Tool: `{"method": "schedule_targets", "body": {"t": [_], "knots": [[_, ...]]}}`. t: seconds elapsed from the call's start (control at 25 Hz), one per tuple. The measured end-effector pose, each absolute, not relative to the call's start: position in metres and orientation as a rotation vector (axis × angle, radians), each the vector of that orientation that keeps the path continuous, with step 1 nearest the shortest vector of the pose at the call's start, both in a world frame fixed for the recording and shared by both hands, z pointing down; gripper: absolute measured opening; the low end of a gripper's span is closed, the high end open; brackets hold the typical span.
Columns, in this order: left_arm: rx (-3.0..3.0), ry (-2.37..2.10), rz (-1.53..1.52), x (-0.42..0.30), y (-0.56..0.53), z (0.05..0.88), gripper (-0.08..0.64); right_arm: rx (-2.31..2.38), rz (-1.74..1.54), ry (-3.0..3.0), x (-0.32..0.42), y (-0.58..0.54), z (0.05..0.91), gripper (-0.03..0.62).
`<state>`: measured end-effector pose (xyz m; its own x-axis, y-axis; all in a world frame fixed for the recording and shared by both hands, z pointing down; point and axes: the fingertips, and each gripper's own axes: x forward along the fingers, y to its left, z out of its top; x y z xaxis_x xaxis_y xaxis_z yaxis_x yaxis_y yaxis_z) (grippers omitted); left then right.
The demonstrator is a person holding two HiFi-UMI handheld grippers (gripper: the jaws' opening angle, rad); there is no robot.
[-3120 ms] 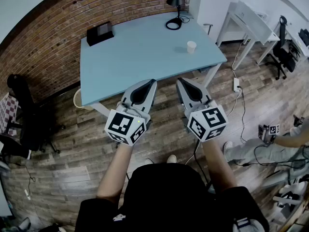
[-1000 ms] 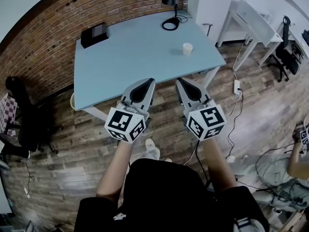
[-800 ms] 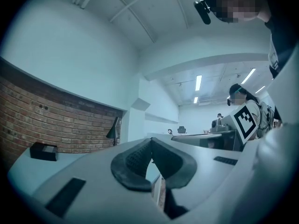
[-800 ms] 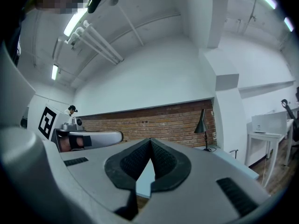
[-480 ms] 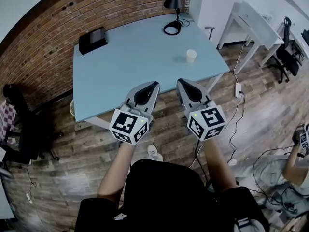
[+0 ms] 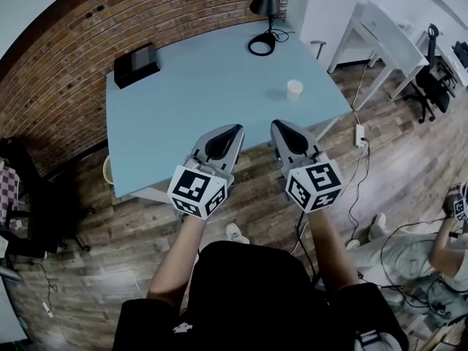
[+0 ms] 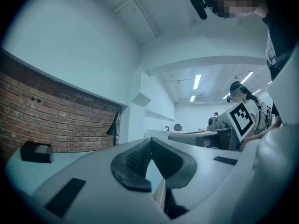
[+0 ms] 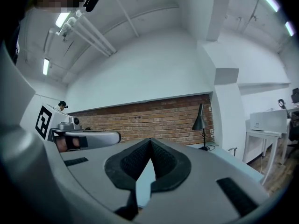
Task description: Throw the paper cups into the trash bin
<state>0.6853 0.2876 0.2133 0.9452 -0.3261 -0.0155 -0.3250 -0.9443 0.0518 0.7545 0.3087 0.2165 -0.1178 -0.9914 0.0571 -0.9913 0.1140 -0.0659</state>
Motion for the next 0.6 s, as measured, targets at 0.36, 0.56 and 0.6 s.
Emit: {"method": "schedule_targets", "body": {"t": [0.36,0.56,0.6], "knots": [[3.048,-0.476,-0.053,0.67,0.252,0.219,0.009,-2.127,-0.125,2.336,0.743,0.273,0.225,0.003],[3.024,-0.459,-0.057,0.667,0.234,0.225,0.009,-2.163,-0.135,2.321,0.743,0.26,0.229,0.003],[3.02,-0.453,-0.056,0.669,0.232,0.226,0.009,-2.174,-0.141,2.315,0.746,0.258,0.23,0.003]]}}
